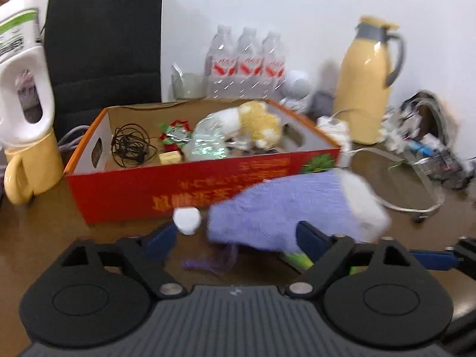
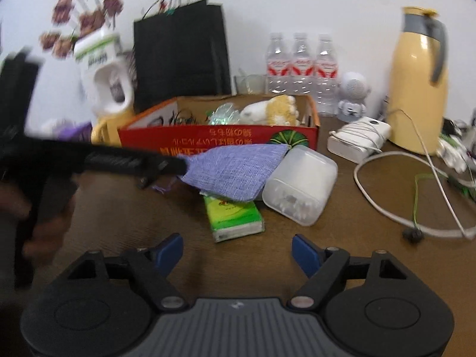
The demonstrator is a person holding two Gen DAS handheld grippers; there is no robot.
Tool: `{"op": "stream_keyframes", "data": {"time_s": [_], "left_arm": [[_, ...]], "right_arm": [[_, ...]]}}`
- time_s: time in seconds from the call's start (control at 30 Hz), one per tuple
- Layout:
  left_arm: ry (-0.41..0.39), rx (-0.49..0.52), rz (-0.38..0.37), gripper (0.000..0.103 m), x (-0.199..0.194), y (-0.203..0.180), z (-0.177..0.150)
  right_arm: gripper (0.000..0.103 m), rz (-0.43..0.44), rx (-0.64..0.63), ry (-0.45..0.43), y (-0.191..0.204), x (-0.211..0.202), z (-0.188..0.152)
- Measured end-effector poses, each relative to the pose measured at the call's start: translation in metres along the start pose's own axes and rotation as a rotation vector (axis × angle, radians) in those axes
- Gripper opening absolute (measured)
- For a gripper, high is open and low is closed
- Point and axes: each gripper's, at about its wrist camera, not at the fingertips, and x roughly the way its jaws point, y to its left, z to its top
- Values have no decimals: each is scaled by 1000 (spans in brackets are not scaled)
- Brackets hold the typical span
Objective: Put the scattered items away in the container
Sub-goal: 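Grasp the purple drawstring bag with the left tool while the right tool grasps the green tissue packet, then lift the purple bag and tissue packet and carry them toward the box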
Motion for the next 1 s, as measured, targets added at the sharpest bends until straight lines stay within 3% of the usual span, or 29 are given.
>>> {"op": "stream_keyframes", "data": {"time_s": [0.13,0.2,0.27,0.33,0.47,0.57,0.77,1.0], "left_arm": [[80,-115,-45,52,30,17,9],[112,-175,-93,21,36,27,10],[117,-223,-110,7,35,34,9],[96,-254,-130,4,26,39,7],[38,-283,-136,2,-3,45,7],[-39,-281,-119,2,-41,50,9],[-191,-266,-67,2,-116,60,-1],[-321,-172,-21,2,-179,39,-26]], "right_arm": [[78,29,-23,24,-1,19,9],[77,42,-36,27,0,27,13],[76,51,-38,30,2,35,17],[68,57,-39,35,5,42,21],[64,43,-61,44,13,55,22],[44,47,-46,56,14,61,21],[44,34,12,23,12,51,19],[44,49,51,-82,16,-4,11]]}}
